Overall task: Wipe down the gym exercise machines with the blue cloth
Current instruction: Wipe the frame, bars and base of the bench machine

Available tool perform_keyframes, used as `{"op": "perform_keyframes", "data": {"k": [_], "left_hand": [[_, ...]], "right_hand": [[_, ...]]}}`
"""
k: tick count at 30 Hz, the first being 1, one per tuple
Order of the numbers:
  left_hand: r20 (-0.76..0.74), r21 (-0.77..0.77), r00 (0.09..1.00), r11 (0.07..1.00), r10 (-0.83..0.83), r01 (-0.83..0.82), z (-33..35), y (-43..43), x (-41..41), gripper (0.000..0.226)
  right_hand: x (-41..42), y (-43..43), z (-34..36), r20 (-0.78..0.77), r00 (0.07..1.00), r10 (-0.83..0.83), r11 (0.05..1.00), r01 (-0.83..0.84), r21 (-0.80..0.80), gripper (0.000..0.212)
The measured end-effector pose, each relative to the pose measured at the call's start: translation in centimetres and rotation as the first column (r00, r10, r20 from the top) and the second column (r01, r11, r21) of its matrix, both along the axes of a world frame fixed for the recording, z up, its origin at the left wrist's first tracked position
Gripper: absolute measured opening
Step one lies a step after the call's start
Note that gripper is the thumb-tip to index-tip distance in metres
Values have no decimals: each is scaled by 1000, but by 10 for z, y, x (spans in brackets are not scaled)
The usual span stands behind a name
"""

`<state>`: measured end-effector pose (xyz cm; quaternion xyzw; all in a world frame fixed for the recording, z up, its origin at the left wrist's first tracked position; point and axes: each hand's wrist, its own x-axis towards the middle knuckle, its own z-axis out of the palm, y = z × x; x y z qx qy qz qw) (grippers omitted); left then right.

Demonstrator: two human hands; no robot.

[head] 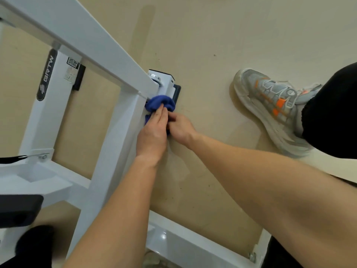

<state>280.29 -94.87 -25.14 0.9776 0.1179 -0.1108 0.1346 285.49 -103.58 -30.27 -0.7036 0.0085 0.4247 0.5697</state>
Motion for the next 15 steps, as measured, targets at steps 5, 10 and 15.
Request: {"op": "perform_keyframes", "data": {"k": [5,10,15], "left_hand": [[-7,-101,999,994,38,-38,7,-1,-5,57],[8,-228,994,968,108,-103,3,-11,16,62],[-14,-183,996,979,88,-89,-6,-4,16,73]], "right_hand": [[23,6,14,45,985,-167,985,164,61,35],[63,6,38,13,972,-236,969,234,79,23],[73,9,39,-32,941,-337,928,338,157,26]]}}
